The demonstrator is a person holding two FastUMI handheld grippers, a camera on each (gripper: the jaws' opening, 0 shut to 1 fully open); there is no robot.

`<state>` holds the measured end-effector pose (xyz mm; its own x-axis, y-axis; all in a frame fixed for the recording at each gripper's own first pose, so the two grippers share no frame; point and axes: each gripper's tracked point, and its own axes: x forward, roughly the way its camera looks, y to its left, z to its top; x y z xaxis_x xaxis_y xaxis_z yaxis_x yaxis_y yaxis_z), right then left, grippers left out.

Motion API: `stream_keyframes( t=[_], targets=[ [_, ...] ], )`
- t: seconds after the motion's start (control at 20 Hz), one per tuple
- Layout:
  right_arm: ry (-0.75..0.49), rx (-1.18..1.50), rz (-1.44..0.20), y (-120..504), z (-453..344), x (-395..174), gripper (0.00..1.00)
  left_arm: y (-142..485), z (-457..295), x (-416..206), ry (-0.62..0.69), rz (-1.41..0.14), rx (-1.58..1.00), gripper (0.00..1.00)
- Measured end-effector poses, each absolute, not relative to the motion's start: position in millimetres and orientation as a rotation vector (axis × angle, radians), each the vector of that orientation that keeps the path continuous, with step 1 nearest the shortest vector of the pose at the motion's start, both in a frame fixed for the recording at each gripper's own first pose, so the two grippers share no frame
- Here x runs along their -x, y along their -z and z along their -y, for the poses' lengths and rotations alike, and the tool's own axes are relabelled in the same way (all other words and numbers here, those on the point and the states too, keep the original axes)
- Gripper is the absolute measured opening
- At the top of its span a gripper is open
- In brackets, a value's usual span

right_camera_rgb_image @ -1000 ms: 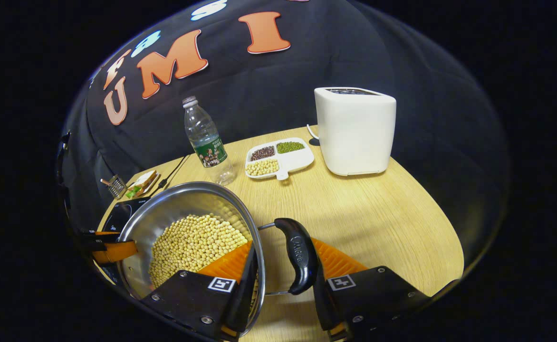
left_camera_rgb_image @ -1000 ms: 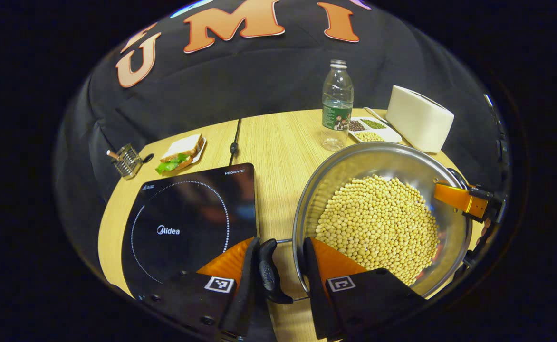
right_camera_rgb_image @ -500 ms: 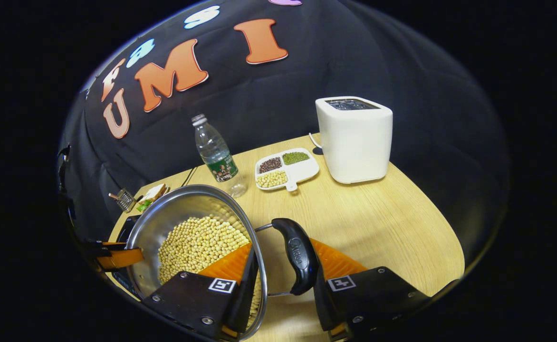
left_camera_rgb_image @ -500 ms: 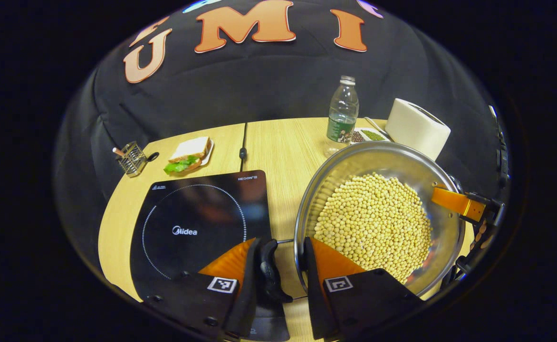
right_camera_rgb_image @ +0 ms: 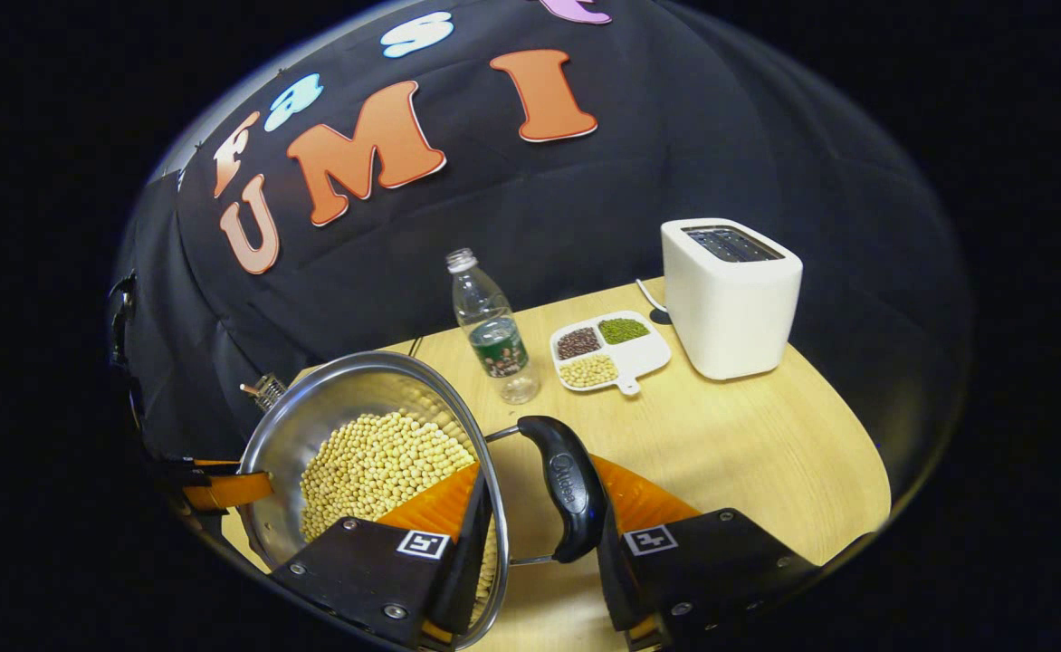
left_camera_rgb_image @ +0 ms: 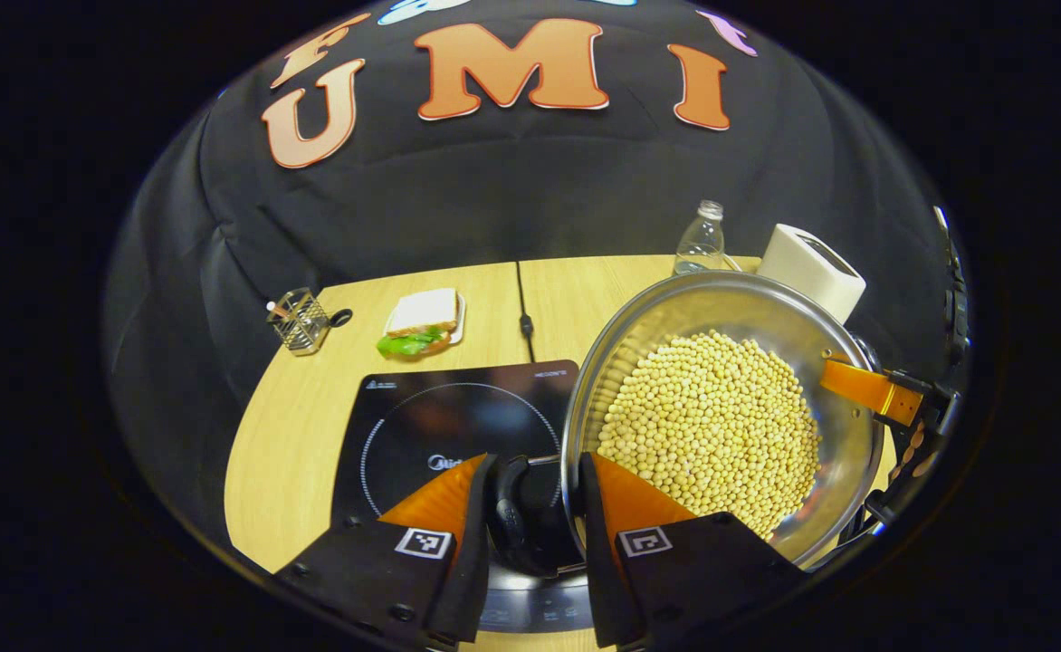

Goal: First push the handle of the pot to place it horizontally, then grasp the pot with both hands and set it on the induction cooktop.

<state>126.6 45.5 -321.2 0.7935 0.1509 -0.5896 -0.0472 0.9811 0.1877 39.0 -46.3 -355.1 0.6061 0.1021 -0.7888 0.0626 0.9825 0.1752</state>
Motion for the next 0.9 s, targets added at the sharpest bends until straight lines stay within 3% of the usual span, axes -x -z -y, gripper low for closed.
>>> stream_keyframes(
  t=[0.05, 0.15, 0.3, 0.6, 0.9],
  targets=[
    [-0.114, -0.164, -0.644, 317, -53, -128, 0.55, 349, 39, -39, -0.03, -0.919, -0.19, 0.53],
    [-0.125, -0.161, -0.638, 310, -70, -128, 0.55, 338, 26, -38, -0.042, -0.916, -0.183, 0.56],
    [-0.142, -0.16, -0.639, 307, -94, -128, 0.56, 331, 4, -37, -0.06, -0.918, -0.176, 0.5],
    [-0.174, -0.152, -0.654, 308, -139, -127, 0.55, 319, -46, -33, -0.097, -0.932, -0.163, 0.53],
    [-0.217, -0.151, -0.676, 319, -188, -125, 0.55, 317, -97, -23, -0.145, -0.945, -0.153, 0.5]
  ],
)
